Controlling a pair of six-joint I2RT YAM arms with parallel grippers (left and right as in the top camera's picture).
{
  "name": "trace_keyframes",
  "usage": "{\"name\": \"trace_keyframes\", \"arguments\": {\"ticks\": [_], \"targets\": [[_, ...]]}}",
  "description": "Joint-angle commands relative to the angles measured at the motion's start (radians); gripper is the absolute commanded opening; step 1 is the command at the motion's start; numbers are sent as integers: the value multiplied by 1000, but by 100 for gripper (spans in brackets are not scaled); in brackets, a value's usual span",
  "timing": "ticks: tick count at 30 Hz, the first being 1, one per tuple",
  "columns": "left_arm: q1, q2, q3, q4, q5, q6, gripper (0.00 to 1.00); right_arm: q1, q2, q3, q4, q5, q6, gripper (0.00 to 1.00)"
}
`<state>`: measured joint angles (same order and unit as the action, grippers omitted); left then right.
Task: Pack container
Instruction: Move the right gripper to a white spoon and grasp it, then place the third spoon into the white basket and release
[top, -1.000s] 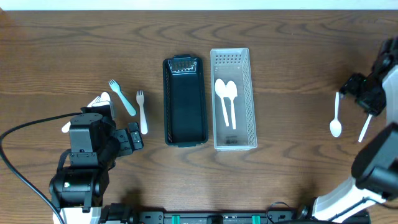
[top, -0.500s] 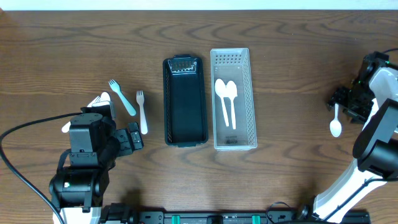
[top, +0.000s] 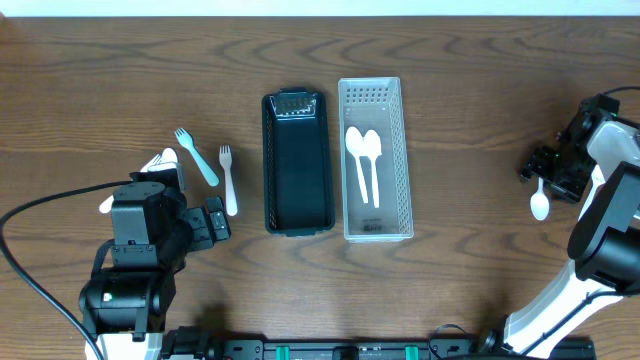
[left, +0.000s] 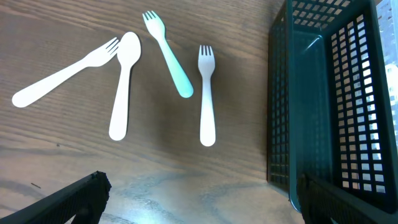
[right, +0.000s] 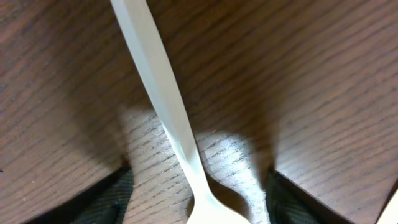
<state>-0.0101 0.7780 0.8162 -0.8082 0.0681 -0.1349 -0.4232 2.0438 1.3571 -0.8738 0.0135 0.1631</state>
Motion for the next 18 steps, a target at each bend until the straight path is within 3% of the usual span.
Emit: {"name": "trace_keyframes", "arguments": {"ticks": [1, 3, 9, 18], "targets": [[3, -2, 20, -2, -9, -9, 98, -2, 40, -39, 7, -7, -7, 53], [3, -2, 20, -2, -9, -9, 98, -2, 40, -39, 8, -7, -7, 41], [3, -2, 20, -2, -9, -9, 98, -2, 40, -39, 11, -7, -7, 22], [3, -2, 20, -2, -9, -9, 98, -2, 39, -37, 11, -31, 1, 1]]}}
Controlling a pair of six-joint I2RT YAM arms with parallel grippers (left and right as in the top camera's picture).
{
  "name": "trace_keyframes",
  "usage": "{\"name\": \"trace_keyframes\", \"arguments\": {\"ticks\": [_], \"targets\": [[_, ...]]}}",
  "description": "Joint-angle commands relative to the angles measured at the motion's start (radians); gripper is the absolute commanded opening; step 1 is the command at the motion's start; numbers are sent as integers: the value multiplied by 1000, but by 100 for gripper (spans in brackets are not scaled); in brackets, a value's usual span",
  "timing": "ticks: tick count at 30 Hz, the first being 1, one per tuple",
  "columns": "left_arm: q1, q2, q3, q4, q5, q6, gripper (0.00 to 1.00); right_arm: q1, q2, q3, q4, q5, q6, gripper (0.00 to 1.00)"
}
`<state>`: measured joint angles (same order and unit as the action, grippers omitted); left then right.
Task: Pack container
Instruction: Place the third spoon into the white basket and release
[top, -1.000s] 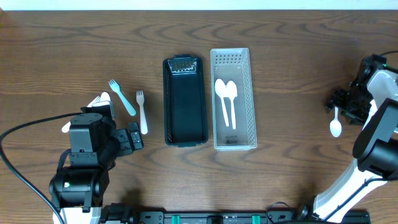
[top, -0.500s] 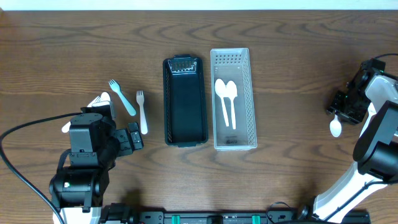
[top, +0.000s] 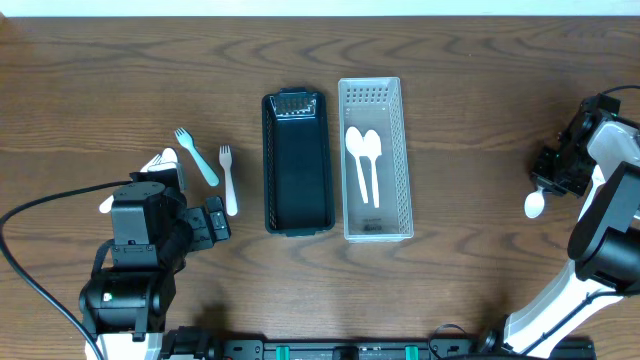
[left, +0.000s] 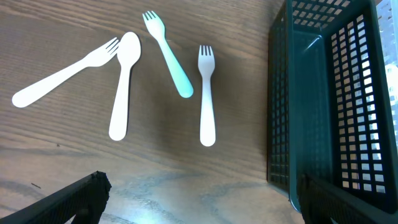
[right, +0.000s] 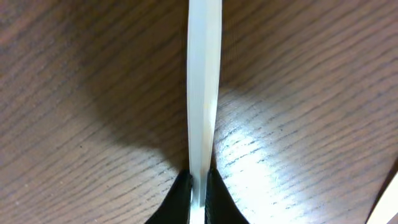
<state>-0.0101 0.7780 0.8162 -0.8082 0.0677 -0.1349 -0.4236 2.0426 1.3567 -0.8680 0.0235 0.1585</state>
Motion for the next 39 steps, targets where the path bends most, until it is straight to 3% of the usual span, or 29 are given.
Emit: {"name": "trace_keyframes", "arguments": {"ticks": [1, 9, 19, 29, 39], "targets": [[3, -2, 20, -2, -8, -9, 98, 0, 40, -34, 4, -58, 5, 1], [3, -2, 20, -2, -8, -9, 98, 100, -101, 2, 3, -111, 5, 1], [3, -2, 20, -2, -8, -9, 98, 481, -365, 98, 50, -110, 93, 1], [3, -2, 20, -2, -8, -9, 98, 781, -264, 104, 114, -79, 209, 2], [3, -2, 20, -2, -8, -9, 98, 879, -62, 104, 115, -80, 214, 6]]}}
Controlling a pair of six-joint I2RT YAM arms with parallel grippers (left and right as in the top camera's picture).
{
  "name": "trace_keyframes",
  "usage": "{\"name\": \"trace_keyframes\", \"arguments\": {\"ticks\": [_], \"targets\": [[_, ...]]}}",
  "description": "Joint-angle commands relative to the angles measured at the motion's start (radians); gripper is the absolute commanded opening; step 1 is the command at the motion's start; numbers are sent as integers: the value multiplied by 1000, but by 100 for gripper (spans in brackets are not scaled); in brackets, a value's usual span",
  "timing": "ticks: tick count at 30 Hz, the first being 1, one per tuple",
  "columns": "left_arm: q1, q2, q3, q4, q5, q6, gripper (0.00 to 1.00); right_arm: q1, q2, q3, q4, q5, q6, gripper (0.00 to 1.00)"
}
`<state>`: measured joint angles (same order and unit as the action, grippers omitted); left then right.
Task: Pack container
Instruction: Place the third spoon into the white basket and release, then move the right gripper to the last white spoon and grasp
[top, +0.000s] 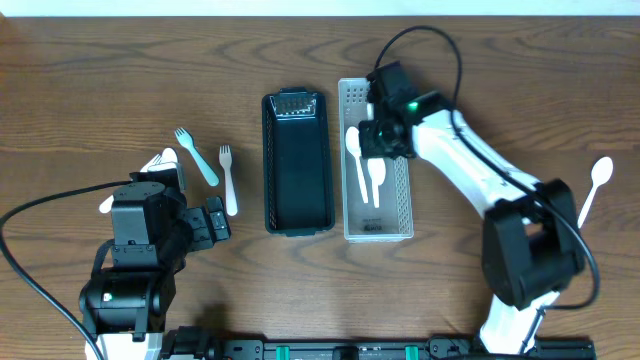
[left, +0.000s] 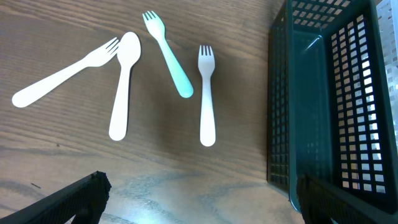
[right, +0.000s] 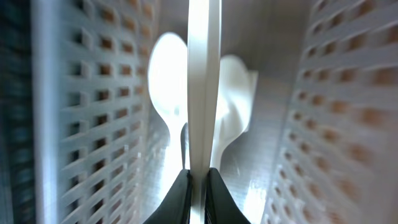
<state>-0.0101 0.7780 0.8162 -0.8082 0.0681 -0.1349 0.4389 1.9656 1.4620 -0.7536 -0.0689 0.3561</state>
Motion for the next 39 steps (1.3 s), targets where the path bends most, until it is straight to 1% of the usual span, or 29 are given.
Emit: {"name": "trace_keyframes", "arguments": {"ticks": [1, 2, 4, 6, 7, 8, 9, 12, 15, 18, 21, 23, 25, 29, 31, 32, 35, 39], "targets": [[3, -2, 20, -2, -9, -9, 98, 20, 18, -2, 0, 12, 17, 7], [3, -2, 20, -2, -9, -9, 98, 22, 20, -2, 2, 12, 16, 10], [3, -2, 20, -2, -9, -9, 98, 23, 19, -1, 10, 12, 8, 20], [3, -2, 20, -2, -9, -9, 98, 22, 15, 2, 14, 12, 6, 22], [3, -2, 20, -2, -9, -9, 98, 20, 12, 6, 11, 13, 0, 26], [3, -2, 20, -2, -9, -9, 98, 18, 8, 11, 8, 12, -2, 31], [3, -2, 20, -2, -9, -9, 98, 14, 1, 19, 5, 13, -5, 39], [3, -2, 20, -2, -9, -9, 98, -13, -43, 63, -27, 20, -13, 39], [3, -2, 20, -2, -9, -9, 98, -70, -113, 121, -75, 53, -13, 39], [3, -2, 20, -2, -9, -9, 98, -169, -206, 159, -117, 97, -13, 40], [3, -2, 20, -2, -9, -9, 98, -302, -291, 161, -157, 128, -13, 46], [3, -2, 20, -2, -9, -9, 98, -398, -322, 161, -196, 137, -13, 47], [3, -2, 20, -2, -9, -9, 98, -510, -332, 161, -245, 137, -13, 53], [3, -2, 20, -2, -9, -9, 98, -721, -307, 150, -307, 136, -13, 65], [3, -2, 20, -2, -9, -9, 97, -804, -282, 137, -311, 136, -14, 70], [3, -2, 20, -2, -9, -9, 98, -842, -266, 129, -308, 135, -18, 72], [3, -2, 20, -2, -9, -9, 98, -932, -206, 106, -296, 135, -61, 79], [3, -2, 20, -2, -9, -9, 98, -1019, -95, 95, -284, 135, -137, 82]]}}
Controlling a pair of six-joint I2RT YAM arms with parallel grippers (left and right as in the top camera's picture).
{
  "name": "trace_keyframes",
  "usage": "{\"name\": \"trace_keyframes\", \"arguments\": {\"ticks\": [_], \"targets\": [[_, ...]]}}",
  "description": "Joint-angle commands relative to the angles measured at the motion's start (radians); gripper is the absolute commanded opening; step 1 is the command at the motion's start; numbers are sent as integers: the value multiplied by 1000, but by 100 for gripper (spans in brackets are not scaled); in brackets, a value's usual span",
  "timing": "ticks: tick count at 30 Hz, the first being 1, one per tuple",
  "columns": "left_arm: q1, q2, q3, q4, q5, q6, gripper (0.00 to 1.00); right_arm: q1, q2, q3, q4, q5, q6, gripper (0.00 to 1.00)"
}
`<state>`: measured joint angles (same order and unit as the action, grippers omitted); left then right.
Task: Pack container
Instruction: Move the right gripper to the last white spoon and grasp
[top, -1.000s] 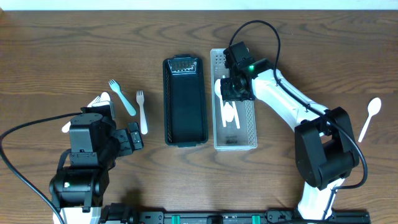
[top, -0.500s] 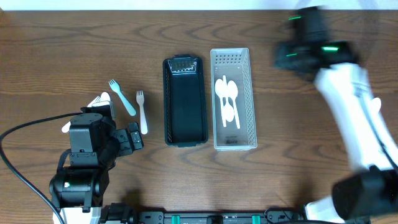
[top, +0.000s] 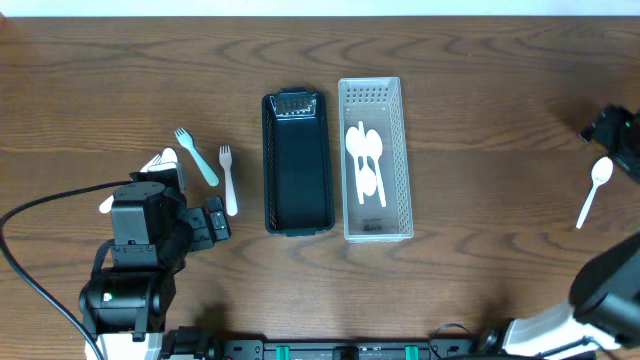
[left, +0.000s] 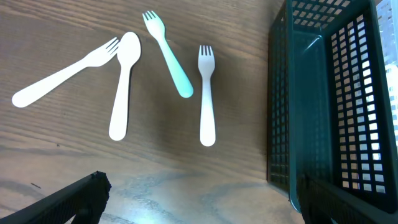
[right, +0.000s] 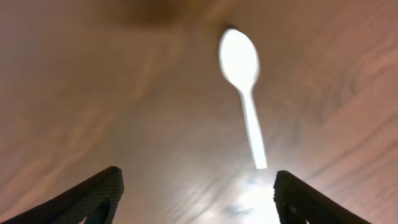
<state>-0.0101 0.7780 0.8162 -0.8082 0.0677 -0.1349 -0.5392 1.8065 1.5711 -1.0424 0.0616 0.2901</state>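
The clear white container (top: 375, 215) holds three white spoons (top: 366, 160). Beside it on the left stands the black container (top: 298, 165), also in the left wrist view (left: 329, 106). A white spoon (top: 593, 190) lies on the table at the far right; the right wrist view shows the spoon (right: 242, 81) ahead of my open right gripper (right: 199, 193), which is empty. In the overhead view the right gripper (top: 608, 128) sits at the frame's right edge. My left gripper (left: 199, 199) hangs open and empty over bare wood, near the utensils at the left.
Left of the black container lie a teal fork (left: 168, 53), a white fork (left: 207, 93), a white spoon (left: 121, 84) and another white fork (left: 62, 74). My left arm (top: 140, 240) covers part of them in the overhead view.
My right gripper was shut on a spoon over the clear container. That spoon now lies in the container, and the gripper is open at the far right by another spoon. The left arm is unchanged.
My right gripper stood open around a spoon at the far right, then was shut on it. It then held the spoon over the clear container with two spoons inside. Now three spoons lie there and the gripper is open at the right. The left arm never moved.
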Motion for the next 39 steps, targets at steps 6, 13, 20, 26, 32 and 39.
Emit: {"name": "trace_keyframes", "arguments": {"ticks": [6, 13, 20, 26, 32, 39], "targets": [[3, -2, 20, -3, -8, -9, 98, -103, 206, -14, 42, -21, -134, 84], [3, -2, 20, -3, -8, -9, 98, -117, 285, -14, 100, -22, -170, 84], [3, -2, 20, -2, -8, -9, 98, -117, 352, -15, 120, -63, -202, 84], [3, -2, 20, -2, -9, -9, 98, -117, 377, -15, 136, -66, -203, 84], [3, -2, 20, -2, -9, -9, 98, -117, 378, -16, 154, -71, -229, 83], [3, -2, 20, -2, -9, -9, 98, -117, 378, -16, 152, -87, -232, 63]]}}
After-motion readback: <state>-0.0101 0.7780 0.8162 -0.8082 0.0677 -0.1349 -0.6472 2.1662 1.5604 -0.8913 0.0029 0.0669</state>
